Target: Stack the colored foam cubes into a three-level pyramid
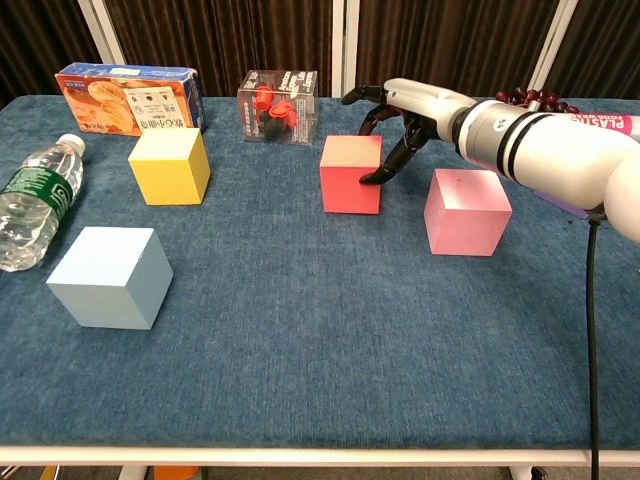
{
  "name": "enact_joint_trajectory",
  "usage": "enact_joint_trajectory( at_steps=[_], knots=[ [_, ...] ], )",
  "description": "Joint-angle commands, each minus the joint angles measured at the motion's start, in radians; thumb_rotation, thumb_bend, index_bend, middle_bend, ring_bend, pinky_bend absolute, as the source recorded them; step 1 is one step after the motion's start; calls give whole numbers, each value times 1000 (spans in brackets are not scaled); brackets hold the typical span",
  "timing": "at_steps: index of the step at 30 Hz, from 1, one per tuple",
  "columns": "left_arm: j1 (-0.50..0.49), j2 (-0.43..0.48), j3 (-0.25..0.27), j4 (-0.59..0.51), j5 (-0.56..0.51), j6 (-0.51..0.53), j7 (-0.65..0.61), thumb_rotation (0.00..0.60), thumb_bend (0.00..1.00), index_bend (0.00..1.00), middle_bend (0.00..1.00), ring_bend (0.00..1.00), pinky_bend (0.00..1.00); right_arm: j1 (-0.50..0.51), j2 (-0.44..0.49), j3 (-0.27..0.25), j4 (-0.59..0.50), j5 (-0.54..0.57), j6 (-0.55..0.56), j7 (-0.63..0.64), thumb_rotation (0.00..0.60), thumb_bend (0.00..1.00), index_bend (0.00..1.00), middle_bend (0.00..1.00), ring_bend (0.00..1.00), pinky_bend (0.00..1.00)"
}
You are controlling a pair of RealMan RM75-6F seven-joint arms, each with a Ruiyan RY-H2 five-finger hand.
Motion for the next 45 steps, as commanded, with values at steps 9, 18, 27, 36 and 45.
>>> enact_joint_trajectory(
  at_steps=[9, 18, 27, 36, 45],
  knots=[
    [3, 2, -1, 0, 7, 14, 2, 600, 0, 213, 147, 52, 80, -18, 104, -9, -125, 7, -1, -30, 600, 142, 0, 129, 0, 0],
    [-3, 7, 0, -4, 25, 17, 3, 600, 0, 213, 147, 52, 80, -176, 393, -55, -485, -32, 134, -38, 600, 141, 0, 161, 0, 0],
    [-11, 12, -2, -23, 33, 14, 17, 600, 0, 213, 147, 52, 80, -266, 495, -152, -557, -56, 149, -42, 600, 9, 0, 184, 0, 0],
    [-8, 18, 3, -43, 39, 21, 34, 600, 0, 213, 147, 52, 80, -256, 376, -160, -425, -75, 147, -20, 600, 0, 0, 184, 0, 0],
    [-1, 20, 7, -42, 35, 24, 27, 600, 0, 213, 147, 52, 80, -266, 238, -171, -287, -155, 193, 65, 600, 77, 0, 306, 4, 0]
  ],
)
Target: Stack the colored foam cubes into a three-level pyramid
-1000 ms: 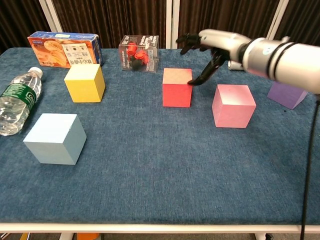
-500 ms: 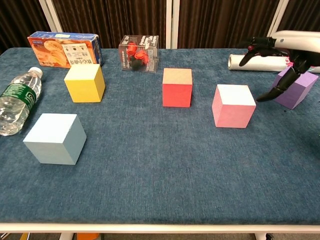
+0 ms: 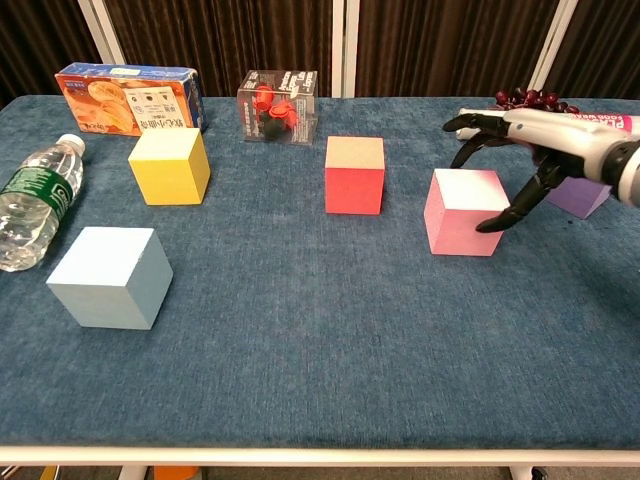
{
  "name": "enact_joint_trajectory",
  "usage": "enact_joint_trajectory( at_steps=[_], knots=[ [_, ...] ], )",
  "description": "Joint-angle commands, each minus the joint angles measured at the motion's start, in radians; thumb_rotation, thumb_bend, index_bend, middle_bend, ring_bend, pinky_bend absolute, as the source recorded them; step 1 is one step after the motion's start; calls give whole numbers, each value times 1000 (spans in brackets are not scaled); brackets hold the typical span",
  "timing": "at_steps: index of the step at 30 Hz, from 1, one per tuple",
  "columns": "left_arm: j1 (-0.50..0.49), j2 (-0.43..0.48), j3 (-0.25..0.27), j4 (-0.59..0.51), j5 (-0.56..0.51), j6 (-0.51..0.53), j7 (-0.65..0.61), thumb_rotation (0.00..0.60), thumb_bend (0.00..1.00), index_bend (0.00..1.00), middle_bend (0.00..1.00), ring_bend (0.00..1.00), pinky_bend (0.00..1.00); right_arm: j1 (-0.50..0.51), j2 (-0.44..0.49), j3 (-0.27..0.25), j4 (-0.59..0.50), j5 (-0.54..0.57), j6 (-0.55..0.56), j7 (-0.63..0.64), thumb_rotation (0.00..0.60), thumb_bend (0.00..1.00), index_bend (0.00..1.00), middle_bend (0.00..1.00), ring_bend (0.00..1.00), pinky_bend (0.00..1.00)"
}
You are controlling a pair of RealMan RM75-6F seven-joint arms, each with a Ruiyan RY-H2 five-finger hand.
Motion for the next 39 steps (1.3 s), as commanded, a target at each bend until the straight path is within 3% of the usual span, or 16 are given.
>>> enact_joint_trajectory(
  at_steps=[1, 6, 18, 26, 39],
  knots=[
    [1, 0, 0, 2, 0, 1, -3, 600, 0, 213, 147, 52, 80, -15, -55, -7, 56, -44, 45, 43, 600, 95, 0, 341, 19, 0],
    [3, 1, 0, 7, -1, 2, -10, 600, 0, 213, 147, 52, 80, -29, -62, 9, 79, -72, 90, 88, 600, 165, 37, 466, 104, 0],
    [6, 0, 2, 4, 0, 6, -6, 600, 0, 213, 147, 52, 80, 75, -12, 107, 98, 49, -65, 37, 600, 165, 19, 450, 104, 0],
    [10, 0, 3, 3, -4, 6, -6, 600, 0, 213, 147, 52, 80, 144, -71, 111, 177, 74, -133, -10, 600, 165, 4, 439, 96, 0],
    [7, 0, 0, 4, -12, -4, -4, 600, 0, 212, 147, 52, 80, 180, -123, 112, 250, 58, -160, 24, 600, 164, 0, 431, 96, 0]
  ],
)
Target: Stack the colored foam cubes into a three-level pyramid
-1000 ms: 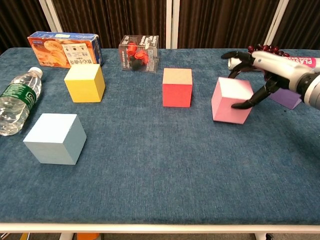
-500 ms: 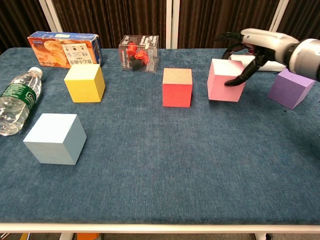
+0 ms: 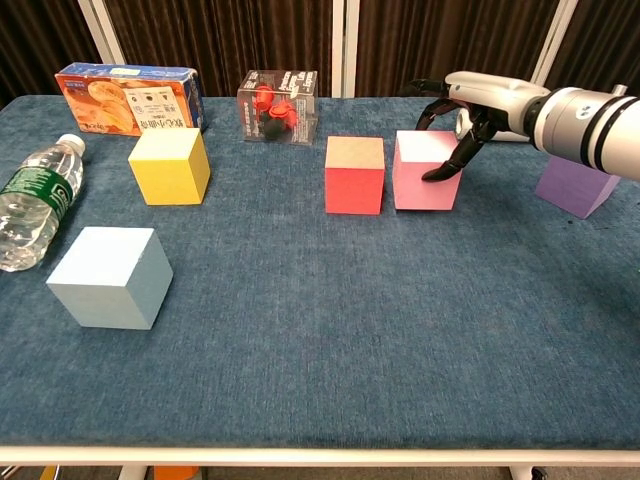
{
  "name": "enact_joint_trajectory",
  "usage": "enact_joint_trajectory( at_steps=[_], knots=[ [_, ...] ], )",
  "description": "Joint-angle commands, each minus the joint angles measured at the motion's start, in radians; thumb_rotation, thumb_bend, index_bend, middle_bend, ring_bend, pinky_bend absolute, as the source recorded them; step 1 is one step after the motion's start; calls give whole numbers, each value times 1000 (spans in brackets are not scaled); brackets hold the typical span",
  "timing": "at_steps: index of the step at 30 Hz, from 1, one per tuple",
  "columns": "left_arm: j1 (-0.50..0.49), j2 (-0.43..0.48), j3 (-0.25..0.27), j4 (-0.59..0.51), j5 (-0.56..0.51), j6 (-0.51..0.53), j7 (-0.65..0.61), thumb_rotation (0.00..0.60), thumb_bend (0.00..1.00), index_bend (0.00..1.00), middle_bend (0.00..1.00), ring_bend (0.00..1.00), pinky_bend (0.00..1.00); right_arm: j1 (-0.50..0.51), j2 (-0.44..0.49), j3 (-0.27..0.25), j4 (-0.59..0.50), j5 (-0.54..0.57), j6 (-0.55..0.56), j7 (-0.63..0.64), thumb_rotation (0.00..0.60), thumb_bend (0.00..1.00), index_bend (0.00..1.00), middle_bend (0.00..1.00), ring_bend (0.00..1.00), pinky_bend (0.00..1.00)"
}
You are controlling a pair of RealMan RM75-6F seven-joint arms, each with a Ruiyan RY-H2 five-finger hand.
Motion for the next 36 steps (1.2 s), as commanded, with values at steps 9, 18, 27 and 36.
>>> enact_joint_trajectory(
  at_steps=[9, 18, 27, 36],
  knots=[
    [-6, 0, -2, 4, -3, -11, -2, 600, 0, 213, 147, 52, 80, 12, -34, 3, 33, -1, -3, 26, 600, 162, 0, 427, 95, 0],
    [-6, -6, -1, 20, -3, -13, -19, 600, 0, 213, 147, 52, 80, 23, -54, 6, 46, 9, -1, 7, 600, 161, 0, 427, 95, 0],
    [-4, -9, 1, 29, -2, -11, -28, 600, 0, 213, 147, 52, 80, 35, -65, 4, 52, 30, -11, -29, 600, 161, 0, 413, 80, 0],
    [-4, -9, 1, 32, -2, -10, -32, 600, 0, 213, 147, 52, 80, 38, -73, 5, 60, 38, -6, -44, 600, 158, 0, 401, 66, 0]
  ],
)
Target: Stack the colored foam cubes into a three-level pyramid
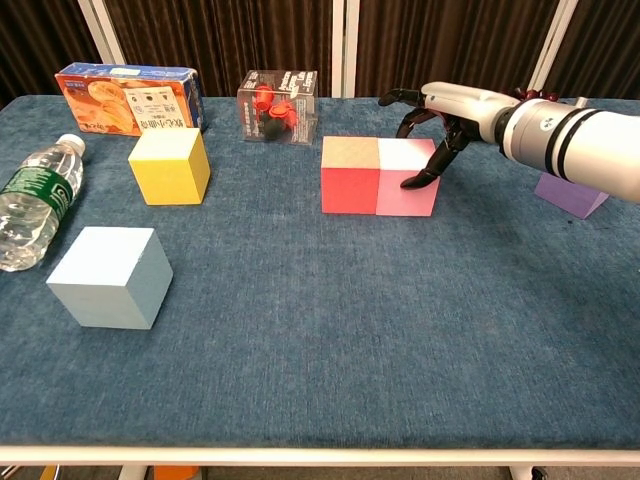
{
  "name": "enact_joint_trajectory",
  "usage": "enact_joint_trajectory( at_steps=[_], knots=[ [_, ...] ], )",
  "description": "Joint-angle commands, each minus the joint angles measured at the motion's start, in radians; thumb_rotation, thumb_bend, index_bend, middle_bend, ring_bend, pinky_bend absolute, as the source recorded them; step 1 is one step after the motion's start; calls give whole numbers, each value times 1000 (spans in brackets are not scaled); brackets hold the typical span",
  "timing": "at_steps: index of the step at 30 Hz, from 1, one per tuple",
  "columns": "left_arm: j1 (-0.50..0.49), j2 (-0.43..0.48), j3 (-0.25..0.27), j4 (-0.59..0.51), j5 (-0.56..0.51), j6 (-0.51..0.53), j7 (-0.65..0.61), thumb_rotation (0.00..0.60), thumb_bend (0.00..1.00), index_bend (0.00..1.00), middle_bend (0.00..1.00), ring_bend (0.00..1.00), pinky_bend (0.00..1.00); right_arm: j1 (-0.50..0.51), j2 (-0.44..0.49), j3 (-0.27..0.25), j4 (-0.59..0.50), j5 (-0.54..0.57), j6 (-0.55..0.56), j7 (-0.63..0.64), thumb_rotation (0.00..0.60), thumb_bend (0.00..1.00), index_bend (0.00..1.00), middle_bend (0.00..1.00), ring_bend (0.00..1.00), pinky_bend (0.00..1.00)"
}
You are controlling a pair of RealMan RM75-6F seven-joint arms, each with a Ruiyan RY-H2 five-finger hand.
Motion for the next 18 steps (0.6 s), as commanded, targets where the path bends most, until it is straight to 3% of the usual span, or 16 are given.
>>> enact_joint_trajectory(
  at_steps=[1, 18],
  knots=[
    [0, 0, 0, 0, 0, 1, -1, 600, 0, 213, 147, 52, 80, 0, -1, 2, 1, 1, 3, -1, 600, 158, 0, 400, 64, 0],
    [-2, 2, -1, -4, -2, -4, 5, 600, 0, 213, 147, 52, 80, 17, -2, -1, 16, -2, -16, -12, 600, 150, 0, 399, 64, 0]
  ],
)
